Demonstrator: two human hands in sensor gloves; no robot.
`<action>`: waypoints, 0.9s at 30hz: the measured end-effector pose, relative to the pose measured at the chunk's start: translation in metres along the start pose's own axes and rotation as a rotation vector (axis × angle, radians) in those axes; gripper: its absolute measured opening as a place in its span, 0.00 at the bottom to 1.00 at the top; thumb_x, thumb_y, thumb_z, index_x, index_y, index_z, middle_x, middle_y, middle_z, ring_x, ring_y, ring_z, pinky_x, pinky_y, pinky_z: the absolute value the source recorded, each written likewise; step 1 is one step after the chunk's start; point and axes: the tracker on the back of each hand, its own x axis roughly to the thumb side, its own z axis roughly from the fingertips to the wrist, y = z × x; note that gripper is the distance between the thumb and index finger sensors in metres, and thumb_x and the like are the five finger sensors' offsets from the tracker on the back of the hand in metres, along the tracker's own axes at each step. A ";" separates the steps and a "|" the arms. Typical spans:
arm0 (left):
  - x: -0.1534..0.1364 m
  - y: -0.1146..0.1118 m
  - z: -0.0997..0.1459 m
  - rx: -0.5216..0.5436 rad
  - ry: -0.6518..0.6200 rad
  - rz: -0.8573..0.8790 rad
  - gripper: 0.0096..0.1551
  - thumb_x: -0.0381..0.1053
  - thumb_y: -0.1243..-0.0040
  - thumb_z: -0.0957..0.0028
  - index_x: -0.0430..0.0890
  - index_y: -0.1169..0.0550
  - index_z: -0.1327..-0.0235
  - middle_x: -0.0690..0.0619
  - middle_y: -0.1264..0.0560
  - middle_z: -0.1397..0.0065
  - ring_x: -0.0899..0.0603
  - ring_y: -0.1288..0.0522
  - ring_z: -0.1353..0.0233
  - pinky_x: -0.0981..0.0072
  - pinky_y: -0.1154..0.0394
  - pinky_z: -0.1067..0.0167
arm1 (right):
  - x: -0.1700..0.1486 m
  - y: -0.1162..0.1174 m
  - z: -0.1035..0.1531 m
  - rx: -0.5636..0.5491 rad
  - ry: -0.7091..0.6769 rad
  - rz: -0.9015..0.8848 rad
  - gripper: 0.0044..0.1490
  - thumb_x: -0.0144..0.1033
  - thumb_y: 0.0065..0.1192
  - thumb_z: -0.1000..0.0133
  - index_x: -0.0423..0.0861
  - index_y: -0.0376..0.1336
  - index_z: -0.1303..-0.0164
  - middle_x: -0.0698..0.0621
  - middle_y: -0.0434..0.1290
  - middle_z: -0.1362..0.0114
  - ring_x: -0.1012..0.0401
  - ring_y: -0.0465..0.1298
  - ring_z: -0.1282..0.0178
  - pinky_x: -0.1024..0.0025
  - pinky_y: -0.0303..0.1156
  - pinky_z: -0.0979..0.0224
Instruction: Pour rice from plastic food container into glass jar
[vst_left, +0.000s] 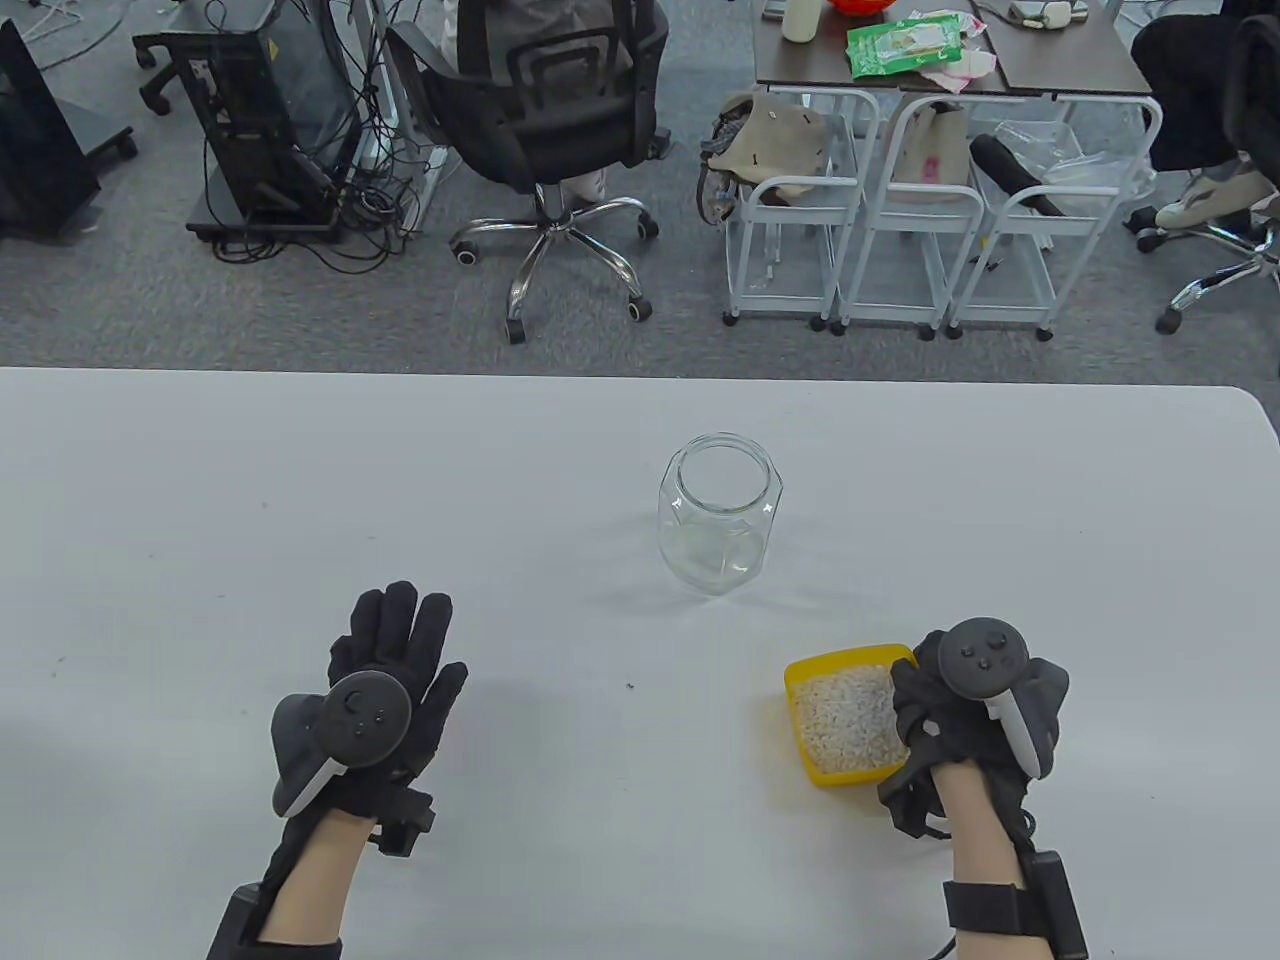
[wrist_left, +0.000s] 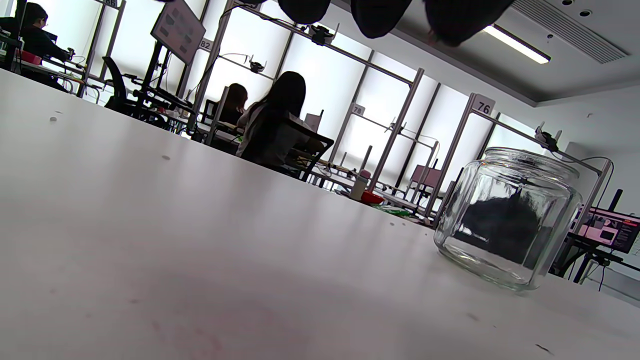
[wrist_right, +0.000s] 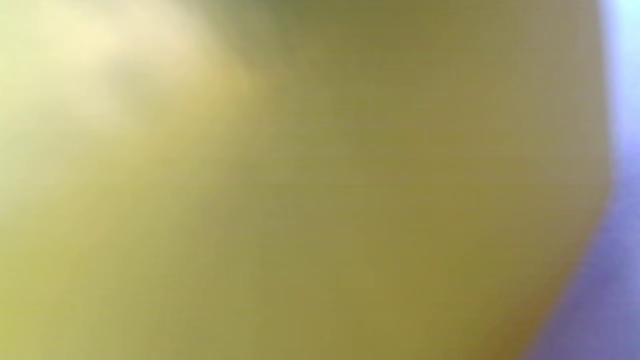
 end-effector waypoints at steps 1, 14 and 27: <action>0.000 0.001 0.000 0.002 0.002 0.002 0.38 0.62 0.58 0.41 0.56 0.43 0.15 0.43 0.51 0.08 0.31 0.54 0.13 0.28 0.48 0.25 | 0.000 -0.001 0.002 0.030 0.002 -0.042 0.25 0.33 0.59 0.38 0.31 0.56 0.42 0.21 0.67 0.31 0.29 0.77 0.40 0.42 0.77 0.46; -0.003 0.001 0.001 -0.032 0.003 0.048 0.38 0.61 0.58 0.41 0.56 0.42 0.15 0.43 0.50 0.08 0.31 0.54 0.13 0.28 0.47 0.25 | -0.015 0.004 0.000 0.241 0.020 -0.408 0.36 0.34 0.50 0.35 0.33 0.40 0.27 0.20 0.58 0.29 0.34 0.77 0.43 0.39 0.74 0.47; -0.004 0.006 0.002 -0.020 0.000 0.038 0.38 0.62 0.58 0.41 0.56 0.43 0.15 0.43 0.51 0.08 0.31 0.54 0.13 0.29 0.48 0.25 | -0.013 0.000 0.003 0.158 -0.004 -0.638 0.36 0.43 0.49 0.33 0.50 0.49 0.14 0.24 0.56 0.28 0.38 0.79 0.47 0.48 0.79 0.53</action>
